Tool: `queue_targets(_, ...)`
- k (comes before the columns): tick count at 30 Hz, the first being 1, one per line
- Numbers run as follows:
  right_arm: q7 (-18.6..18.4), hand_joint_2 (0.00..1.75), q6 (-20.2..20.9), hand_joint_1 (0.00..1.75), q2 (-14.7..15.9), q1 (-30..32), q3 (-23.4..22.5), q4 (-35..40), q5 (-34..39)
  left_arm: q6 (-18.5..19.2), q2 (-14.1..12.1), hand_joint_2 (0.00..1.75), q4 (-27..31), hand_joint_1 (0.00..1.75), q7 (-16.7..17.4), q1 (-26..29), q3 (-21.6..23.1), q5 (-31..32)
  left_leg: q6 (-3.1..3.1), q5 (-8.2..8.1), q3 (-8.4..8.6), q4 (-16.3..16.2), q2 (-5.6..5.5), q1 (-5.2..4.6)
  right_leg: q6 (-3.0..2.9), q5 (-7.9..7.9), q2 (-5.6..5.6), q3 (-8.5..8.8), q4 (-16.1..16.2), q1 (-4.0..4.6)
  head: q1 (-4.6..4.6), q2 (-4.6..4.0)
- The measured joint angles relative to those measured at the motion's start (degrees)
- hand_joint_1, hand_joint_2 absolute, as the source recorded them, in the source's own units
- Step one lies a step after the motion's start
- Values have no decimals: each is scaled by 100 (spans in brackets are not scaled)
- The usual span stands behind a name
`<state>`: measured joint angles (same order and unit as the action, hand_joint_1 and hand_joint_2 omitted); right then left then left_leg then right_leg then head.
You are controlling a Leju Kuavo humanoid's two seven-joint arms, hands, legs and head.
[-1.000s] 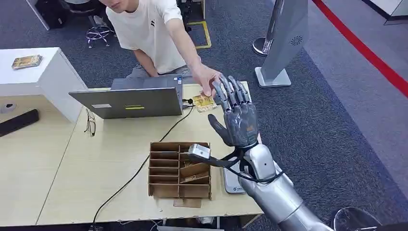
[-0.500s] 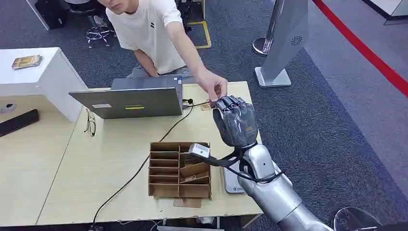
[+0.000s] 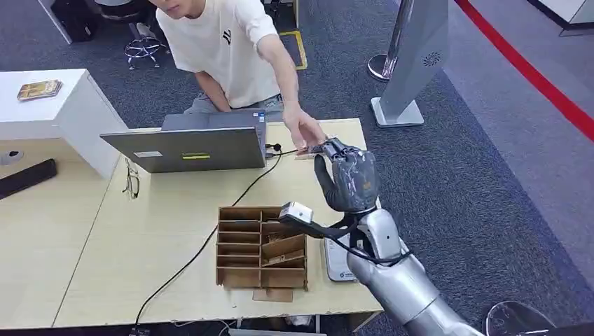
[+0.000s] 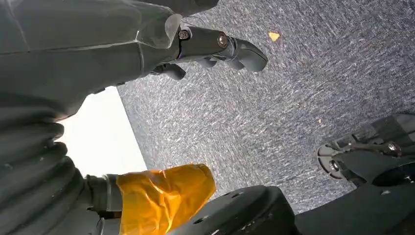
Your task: Pass the card to the sensor for recognition and then transmit it.
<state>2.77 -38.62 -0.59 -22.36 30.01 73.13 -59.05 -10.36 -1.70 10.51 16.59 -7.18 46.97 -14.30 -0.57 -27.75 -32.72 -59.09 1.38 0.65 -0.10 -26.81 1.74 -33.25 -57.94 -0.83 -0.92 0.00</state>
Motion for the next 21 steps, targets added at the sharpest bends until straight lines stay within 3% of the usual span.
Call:
queue_targets(5,164,175,20,175,-11,230,-185,327,788,-70,0,175,0,0,-54,50,0,-76,0,0,-1,0,0,0,0,0,0,-1,0,0,-2,0)
queue_targets(11,276,175,402,175,-9,596,-524,813,1727,-120,0,175,0,0,-137,142,-2,-194,1,-1,-2,0,0,0,0,0,1,-2,1,0,0,0)
queue_targets(18,472,175,1364,175,28,1199,-999,1412,3580,-199,-7,175,0,0,-291,271,-55,-415,1,-2,-2,0,-1,0,0,-1,1,-4,2,0,-2,0)
queue_targets(21,523,175,1624,175,99,1464,-1205,1585,4021,-205,-9,175,-2,0,-332,323,-107,-487,1,-2,-4,0,0,0,0,-1,1,-5,3,0,-2,0)
